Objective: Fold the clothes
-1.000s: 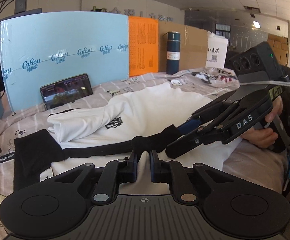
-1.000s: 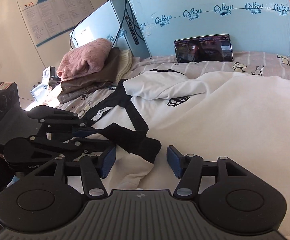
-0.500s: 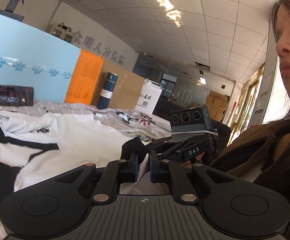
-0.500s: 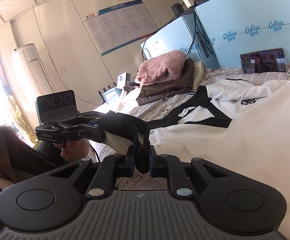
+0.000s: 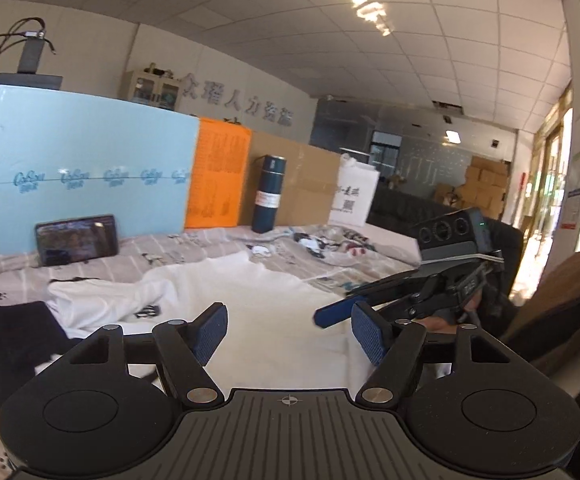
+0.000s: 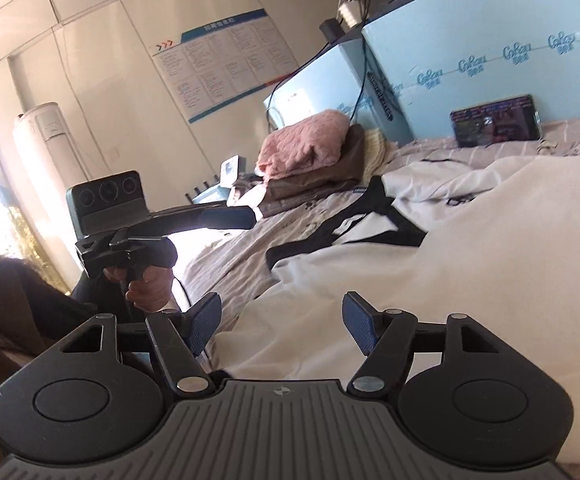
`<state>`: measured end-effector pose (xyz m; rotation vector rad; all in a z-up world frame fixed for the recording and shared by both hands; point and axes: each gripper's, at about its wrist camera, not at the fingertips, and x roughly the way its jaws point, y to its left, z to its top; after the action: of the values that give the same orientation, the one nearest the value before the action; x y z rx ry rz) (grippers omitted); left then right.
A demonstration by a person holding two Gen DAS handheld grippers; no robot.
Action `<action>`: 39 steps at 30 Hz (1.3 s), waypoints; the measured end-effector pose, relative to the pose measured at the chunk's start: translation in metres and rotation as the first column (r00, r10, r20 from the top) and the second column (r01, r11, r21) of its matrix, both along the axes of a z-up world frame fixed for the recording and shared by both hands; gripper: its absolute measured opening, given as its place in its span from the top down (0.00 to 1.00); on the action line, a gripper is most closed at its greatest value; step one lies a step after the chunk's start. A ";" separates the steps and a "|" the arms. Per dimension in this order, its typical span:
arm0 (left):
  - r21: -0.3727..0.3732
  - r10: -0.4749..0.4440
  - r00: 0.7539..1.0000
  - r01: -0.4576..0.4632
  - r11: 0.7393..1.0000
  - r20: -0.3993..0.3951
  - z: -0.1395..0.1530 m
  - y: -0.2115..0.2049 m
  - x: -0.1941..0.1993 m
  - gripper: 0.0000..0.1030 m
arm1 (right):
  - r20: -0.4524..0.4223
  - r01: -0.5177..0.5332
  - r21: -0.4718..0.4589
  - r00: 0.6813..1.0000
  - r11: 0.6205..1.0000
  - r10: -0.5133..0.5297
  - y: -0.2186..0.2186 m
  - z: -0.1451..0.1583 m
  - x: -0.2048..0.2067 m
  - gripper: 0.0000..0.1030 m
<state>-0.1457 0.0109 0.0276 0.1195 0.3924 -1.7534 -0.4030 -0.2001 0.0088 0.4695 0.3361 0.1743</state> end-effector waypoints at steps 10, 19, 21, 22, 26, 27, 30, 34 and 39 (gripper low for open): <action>0.363 0.368 0.930 -0.337 0.869 -0.018 -0.028 -0.139 0.127 0.31 | 0.031 0.589 0.115 0.802 0.800 -0.596 -0.168 0.031 0.027 0.26; 0.235 0.342 0.914 -0.389 0.891 0.220 -0.038 -0.175 0.114 0.92 | -0.086 0.693 0.147 0.719 0.705 -0.689 -0.243 -0.031 0.034 0.26; 0.175 0.355 0.899 -0.404 0.898 0.255 -0.031 -0.186 0.117 0.94 | -0.069 0.704 0.130 0.709 0.699 -0.702 -0.241 -0.031 0.032 0.26; 0.146 0.363 0.887 -0.414 0.898 0.285 -0.027 -0.195 0.119 0.95 | -0.059 0.708 0.128 0.705 0.695 -0.707 -0.240 -0.031 0.031 0.26; 0.178 0.361 0.869 -0.436 0.882 0.339 -0.036 -0.228 0.132 0.95 | -0.054 0.739 0.121 0.672 0.663 -0.739 -0.238 -0.031 0.028 0.26; 0.181 0.372 0.854 -0.457 0.871 0.363 -0.040 -0.233 0.134 0.94 | -0.060 0.747 0.115 0.663 0.655 -0.746 -0.238 -0.032 0.028 0.26; 0.220 0.416 0.817 -0.526 0.822 0.399 -0.055 -0.247 0.153 0.86 | -0.085 0.757 0.105 0.653 0.645 -0.753 -0.241 -0.036 0.030 0.26; 0.222 0.516 0.796 -0.592 0.775 0.317 -0.047 -0.239 0.178 0.56 | -0.105 0.768 0.103 0.640 0.632 -0.761 -0.242 -0.040 0.031 0.26; 0.153 0.582 0.790 -0.610 0.777 0.194 -0.014 -0.186 0.178 0.29 | -0.117 0.780 0.099 0.626 0.618 -0.771 -0.243 -0.042 0.031 0.26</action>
<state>0.0325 -0.1746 0.0139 0.2363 0.4543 -1.0582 -0.3716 -0.4429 -0.0333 0.7285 0.1522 -0.6901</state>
